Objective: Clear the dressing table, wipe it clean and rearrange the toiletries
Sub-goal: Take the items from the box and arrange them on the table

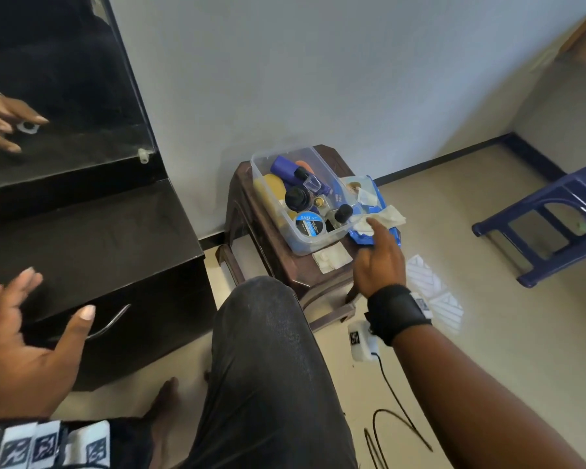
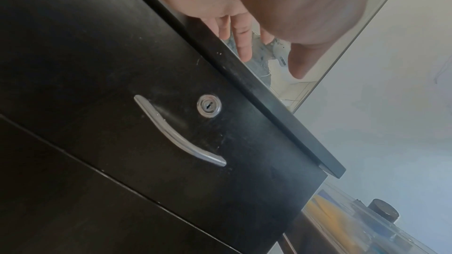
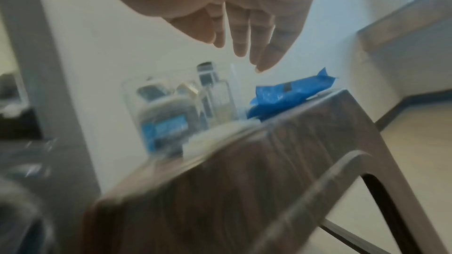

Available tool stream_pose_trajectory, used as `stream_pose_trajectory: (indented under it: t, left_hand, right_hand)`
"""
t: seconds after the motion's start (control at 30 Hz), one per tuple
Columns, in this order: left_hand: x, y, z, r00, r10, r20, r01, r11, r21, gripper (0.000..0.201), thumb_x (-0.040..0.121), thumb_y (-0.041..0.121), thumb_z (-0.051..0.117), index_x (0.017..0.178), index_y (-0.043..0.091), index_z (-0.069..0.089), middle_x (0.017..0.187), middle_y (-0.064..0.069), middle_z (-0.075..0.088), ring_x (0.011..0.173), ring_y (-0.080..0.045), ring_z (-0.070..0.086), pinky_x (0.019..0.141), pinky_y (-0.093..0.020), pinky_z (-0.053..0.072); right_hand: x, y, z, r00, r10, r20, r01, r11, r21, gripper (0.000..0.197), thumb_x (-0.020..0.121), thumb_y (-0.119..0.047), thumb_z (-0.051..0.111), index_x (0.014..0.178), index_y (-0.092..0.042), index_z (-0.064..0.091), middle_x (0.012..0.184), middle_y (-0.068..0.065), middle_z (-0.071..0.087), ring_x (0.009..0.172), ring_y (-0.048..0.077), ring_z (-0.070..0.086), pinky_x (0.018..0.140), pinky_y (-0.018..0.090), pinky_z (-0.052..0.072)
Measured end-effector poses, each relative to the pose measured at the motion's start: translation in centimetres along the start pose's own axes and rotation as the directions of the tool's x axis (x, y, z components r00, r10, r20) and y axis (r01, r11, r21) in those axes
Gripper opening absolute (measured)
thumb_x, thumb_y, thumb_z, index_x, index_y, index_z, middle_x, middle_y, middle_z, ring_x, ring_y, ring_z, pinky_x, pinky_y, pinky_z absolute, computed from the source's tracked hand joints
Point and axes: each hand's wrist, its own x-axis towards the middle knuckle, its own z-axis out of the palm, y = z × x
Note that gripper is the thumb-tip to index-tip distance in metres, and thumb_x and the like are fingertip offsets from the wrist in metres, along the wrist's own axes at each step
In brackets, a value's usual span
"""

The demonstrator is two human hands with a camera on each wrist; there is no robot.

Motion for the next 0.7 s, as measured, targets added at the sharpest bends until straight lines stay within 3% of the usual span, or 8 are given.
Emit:
stream_pose_trajectory:
  t: [0.07,0.13,0.3,0.37,0.43,0.53,0.63,0.7]
  left_hand:
    - [-2.8,8.9,0.0,0.985,0.128,-0.114,-0.109,0.98,0.164,0.078,0.09,0.069,0.062,0.159,0.046,0.034,0.161,0.021,0.041,0.149,-0.016,0.043,0.118,-0.049,0.04]
    - [-3.8,13.3,-0.2,0.948,0.291,-0.126,-0.264,0.944,0.197,0.067,0.093,0.065,0.055,0.155,0.047,0.038,0.165,0.023,0.032,0.154,-0.014,0.034,0.125,-0.048,0.03]
    - [-3.4,13.2,-0.3,0.94,0.326,-0.102,-0.307,0.937,0.17,0.061,0.095,0.072,0.051,0.141,0.033,0.055,0.152,0.035,0.038,0.146,-0.015,0.045,0.12,-0.056,0.036]
    - [-4.2,15.0,-0.5,0.916,0.383,-0.117,-0.36,0.915,0.181,0.054,0.095,0.071,0.051,0.139,0.04,0.057,0.147,0.039,0.038,0.143,-0.018,0.048,0.12,-0.056,0.037]
    - [-5.7,17.3,-0.8,0.901,0.413,-0.132,-0.392,0.906,0.157,0.04,0.095,0.069,0.053,0.13,0.051,0.06,0.145,0.029,0.05,0.138,-0.022,0.052,0.12,-0.055,0.037]
    - [-7.3,20.2,-1.6,0.894,0.43,-0.122,-0.401,0.893,0.204,0.034,0.094,0.065,0.056,0.124,0.049,0.063,0.135,-0.002,0.067,0.132,-0.025,0.057,0.118,-0.054,0.037]
    - [-7.7,21.3,-1.9,0.893,0.442,-0.087,-0.4,0.867,0.299,0.052,0.093,0.062,0.057,0.123,0.022,0.074,0.132,-0.005,0.069,0.129,-0.03,0.059,0.116,-0.055,0.038]
    - [-7.9,21.8,-2.1,0.888,0.454,-0.072,-0.409,0.851,0.331,0.054,0.092,0.062,0.057,0.119,0.018,0.075,0.132,-0.005,0.07,0.129,-0.031,0.059,0.116,-0.053,0.038]
  right_hand:
    - [1.7,-1.5,-0.7,0.998,0.026,-0.055,-0.025,1.0,0.015,0.053,0.094,-0.006,0.054,0.145,-0.022,0.055,0.148,0.004,0.054,0.135,0.026,0.051,0.112,0.045,0.045]
    - [3.3,-2.9,-1.2,0.997,-0.01,-0.07,0.008,1.0,-0.029,0.046,0.094,-0.009,0.058,0.139,-0.019,0.062,0.142,0.004,0.055,0.131,0.026,0.052,0.11,0.043,0.046]
    - [5.5,-5.2,-0.1,0.999,0.009,0.051,0.013,0.909,-0.417,0.051,0.086,-0.054,0.069,0.13,-0.028,0.065,0.159,0.005,0.023,0.144,0.033,0.027,0.11,0.057,0.033]
    - [6.2,-5.3,0.6,0.992,0.06,0.112,0.006,0.855,-0.518,0.048,0.083,-0.058,0.07,0.119,-0.028,0.069,0.161,0.003,0.011,0.144,0.037,0.022,0.11,0.059,0.033]
    - [6.7,-5.2,1.0,0.983,0.115,0.141,-0.024,0.85,-0.526,0.048,0.084,-0.055,0.069,0.119,-0.021,0.07,0.163,0.005,0.009,0.143,0.039,0.022,0.112,0.057,0.034]
    - [7.6,-5.3,1.6,0.973,0.175,0.149,-0.071,0.846,-0.529,0.054,0.086,-0.05,0.068,0.122,-0.01,0.067,0.163,0.011,0.014,0.141,0.04,0.026,0.116,0.054,0.035]
    - [8.2,-5.6,1.6,0.965,0.217,0.151,-0.102,0.832,-0.545,0.061,0.08,-0.051,0.07,0.124,-0.01,0.064,0.158,0.011,0.024,0.138,0.038,0.03,0.111,0.057,0.04]
    - [8.2,-5.7,1.5,0.967,0.215,0.138,-0.112,0.841,-0.529,0.066,0.076,-0.055,0.072,0.124,-0.01,0.063,0.152,0.009,0.033,0.133,0.035,0.034,0.107,0.058,0.042]
